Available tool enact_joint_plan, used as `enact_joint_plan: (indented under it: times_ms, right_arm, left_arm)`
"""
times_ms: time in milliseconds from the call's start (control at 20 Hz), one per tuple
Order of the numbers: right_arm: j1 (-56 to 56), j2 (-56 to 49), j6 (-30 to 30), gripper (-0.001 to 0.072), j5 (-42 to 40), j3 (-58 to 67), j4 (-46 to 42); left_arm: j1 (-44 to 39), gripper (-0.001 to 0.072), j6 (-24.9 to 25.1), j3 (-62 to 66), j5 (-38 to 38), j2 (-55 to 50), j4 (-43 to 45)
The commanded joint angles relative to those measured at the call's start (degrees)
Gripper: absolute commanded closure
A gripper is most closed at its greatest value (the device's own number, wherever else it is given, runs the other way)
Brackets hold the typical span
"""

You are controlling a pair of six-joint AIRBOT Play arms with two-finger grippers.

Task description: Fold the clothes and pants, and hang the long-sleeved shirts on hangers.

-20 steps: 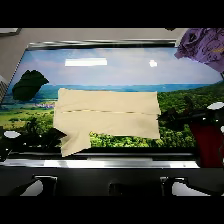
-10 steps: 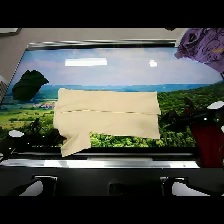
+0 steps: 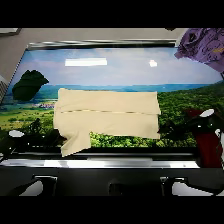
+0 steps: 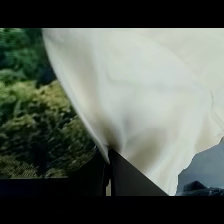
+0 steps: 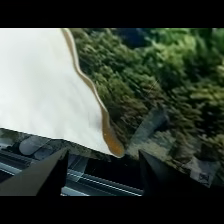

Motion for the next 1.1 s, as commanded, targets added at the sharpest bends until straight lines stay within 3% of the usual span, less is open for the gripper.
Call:
enact_joint_plan:
  times_ms: [0, 350, 450, 550, 650, 850, 1050]
  right_arm:
    - [0.02, -0.35, -2.16, 0.0228, -2.75, -3.1, 2.54]
    - [0.02, -0.35, -3.41, 0.0257, -4.87, -7.58, 6.51]
    - [0.02, -0.35, -4.09, 0.0397, -5.38, -9.33, 6.49]
    - [0.02, -0.33, -4.55, 0.0594, -6.67, -9.66, 6.8]
    - [0.02, 0.15, -4.63, 0.0687, -8.22, -9.66, 8.13]
    - [0.02, 4.81, -1.75, 0.0688, -6.29, -9.2, 7.34]
    - [0.02, 15.21, 7.45, 0.0688, -3.93, -8.96, -4.59]
  left_arm:
    - [0.0, 0.0688, -0.04, 0.07, -0.26, 0.02, -0.07]
    - [0.0, 0.0689, -0.31, 0.07, -0.26, 0.02, -0.07]
    - [0.0, 0.0689, -0.5, 0.07, -0.26, 0.02, -0.07]
    - [0.0, 0.0689, -0.52, 0.09, -0.37, 0.02, -0.07]
    - [0.07, 0.069, -0.48, 0.2, -0.72, 0.39, -0.02]
    - [1.95, 0.0692, -3.63, 2.86, -6.71, 4.04, 5.01]
    - [4.33, 0.0692, -13.38, 5.33, -15.54, 14.69, 18.67]
